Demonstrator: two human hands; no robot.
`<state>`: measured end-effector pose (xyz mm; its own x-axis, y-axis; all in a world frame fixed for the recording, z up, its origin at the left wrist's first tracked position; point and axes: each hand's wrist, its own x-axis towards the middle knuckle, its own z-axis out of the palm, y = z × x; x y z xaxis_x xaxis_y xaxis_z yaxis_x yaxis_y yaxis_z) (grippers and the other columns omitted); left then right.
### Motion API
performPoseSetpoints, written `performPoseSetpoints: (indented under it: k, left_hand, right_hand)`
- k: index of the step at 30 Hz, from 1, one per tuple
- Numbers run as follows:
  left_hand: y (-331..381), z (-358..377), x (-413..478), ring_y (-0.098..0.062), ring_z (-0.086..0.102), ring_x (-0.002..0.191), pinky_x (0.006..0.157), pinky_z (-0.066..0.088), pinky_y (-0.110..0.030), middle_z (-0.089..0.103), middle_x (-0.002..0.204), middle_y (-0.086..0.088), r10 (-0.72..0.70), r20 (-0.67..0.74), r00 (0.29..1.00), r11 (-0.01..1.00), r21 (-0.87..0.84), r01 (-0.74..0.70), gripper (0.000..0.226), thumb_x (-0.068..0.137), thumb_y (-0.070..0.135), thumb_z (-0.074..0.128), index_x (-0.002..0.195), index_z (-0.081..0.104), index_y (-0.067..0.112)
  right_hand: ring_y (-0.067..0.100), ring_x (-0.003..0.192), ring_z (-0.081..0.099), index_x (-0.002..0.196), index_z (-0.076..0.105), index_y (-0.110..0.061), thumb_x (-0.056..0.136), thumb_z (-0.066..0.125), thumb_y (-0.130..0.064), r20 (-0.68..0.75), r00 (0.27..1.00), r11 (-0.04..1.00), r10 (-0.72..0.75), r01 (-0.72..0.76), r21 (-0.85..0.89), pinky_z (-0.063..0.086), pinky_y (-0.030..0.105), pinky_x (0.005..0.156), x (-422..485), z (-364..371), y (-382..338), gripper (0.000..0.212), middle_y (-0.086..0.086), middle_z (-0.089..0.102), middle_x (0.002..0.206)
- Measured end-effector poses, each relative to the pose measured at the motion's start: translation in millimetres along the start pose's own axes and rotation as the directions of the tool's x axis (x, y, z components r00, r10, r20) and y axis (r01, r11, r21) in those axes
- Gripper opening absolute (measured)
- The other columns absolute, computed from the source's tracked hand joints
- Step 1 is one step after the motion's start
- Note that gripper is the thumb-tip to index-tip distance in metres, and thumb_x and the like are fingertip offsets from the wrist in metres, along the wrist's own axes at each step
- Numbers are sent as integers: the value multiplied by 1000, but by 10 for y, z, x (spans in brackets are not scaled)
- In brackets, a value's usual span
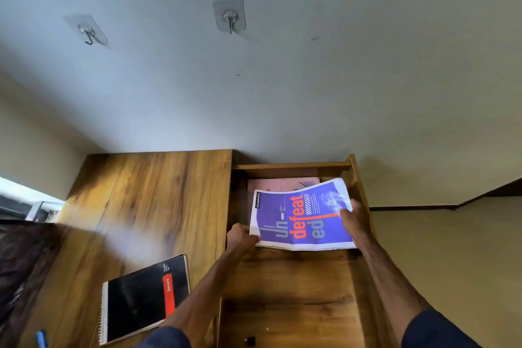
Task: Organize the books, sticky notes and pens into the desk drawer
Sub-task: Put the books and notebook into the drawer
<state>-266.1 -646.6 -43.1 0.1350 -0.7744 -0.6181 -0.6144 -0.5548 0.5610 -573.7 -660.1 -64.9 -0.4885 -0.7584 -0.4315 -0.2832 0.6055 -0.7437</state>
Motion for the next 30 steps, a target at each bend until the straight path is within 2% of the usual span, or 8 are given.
performPoseSetpoints:
  k: [2,4,9,12,15,20,22,30]
  left_hand:
    - [45,18,63,-21,68,104,83,57,-31,68,117,-8,-52,-44,998,998,-24,51,35,89,22,75,115,60,6]
    - [104,11,157,-24,67,108,85,55,-33,66,117,-8,-53,-72,996,998,-26,51,37,89,21,75,117,56,5]
    - [125,-4,516,-21,70,98,76,59,-31,70,113,-6,-54,-116,992,998,-14,53,31,89,23,74,112,60,7]
    - [76,14,709,-18,63,95,69,54,-27,67,119,-12,-64,-130,989,997,29,69,30,92,17,69,116,57,3]
    - [20,75,772,-16,59,98,66,51,-23,63,122,-12,-89,-79,993,992,88,96,34,94,18,68,121,55,2]
    - [-138,196,801,-28,59,119,88,52,-33,59,130,-14,-137,-5,991,983,122,137,49,89,20,73,129,50,2]
    - [-179,224,798,-28,60,118,89,53,-33,60,130,-14,-142,3,990,983,116,141,50,89,20,74,130,51,4]
    - [-199,204,770,-28,62,116,89,54,-34,63,126,-13,-156,12,988,985,72,155,51,87,21,76,129,52,4]
  right_hand:
    - [26,79,71,112,62,-9,95,56,-12,8,1000,1000,8,-8,7,61,38,66,81,79,56,18,14,72,102]
    - [26,82,73,111,61,-11,96,59,-16,21,1000,1000,15,-16,11,63,45,72,201,179,74,16,13,72,103]
    - [23,85,73,114,58,-13,98,61,-23,73,997,999,-8,5,45,63,42,74,513,415,-66,19,11,72,107]
    - [20,82,73,122,54,-13,98,61,-22,154,988,1000,16,-19,12,59,29,61,662,541,-74,27,9,70,110]
    - [20,84,71,138,44,-11,95,63,-13,229,967,990,109,-84,-112,54,24,53,750,593,62,47,11,67,119]
    - [22,97,67,146,40,-11,89,71,-9,212,972,963,102,-42,-268,56,26,61,674,535,337,65,14,64,129]
    - [22,101,66,144,43,-9,87,73,-7,216,973,955,83,-15,-297,56,27,66,623,514,395,64,14,64,129]
    - [19,100,66,144,43,-15,84,79,-11,225,971,962,79,-15,-273,57,26,62,509,527,418,70,11,65,126]
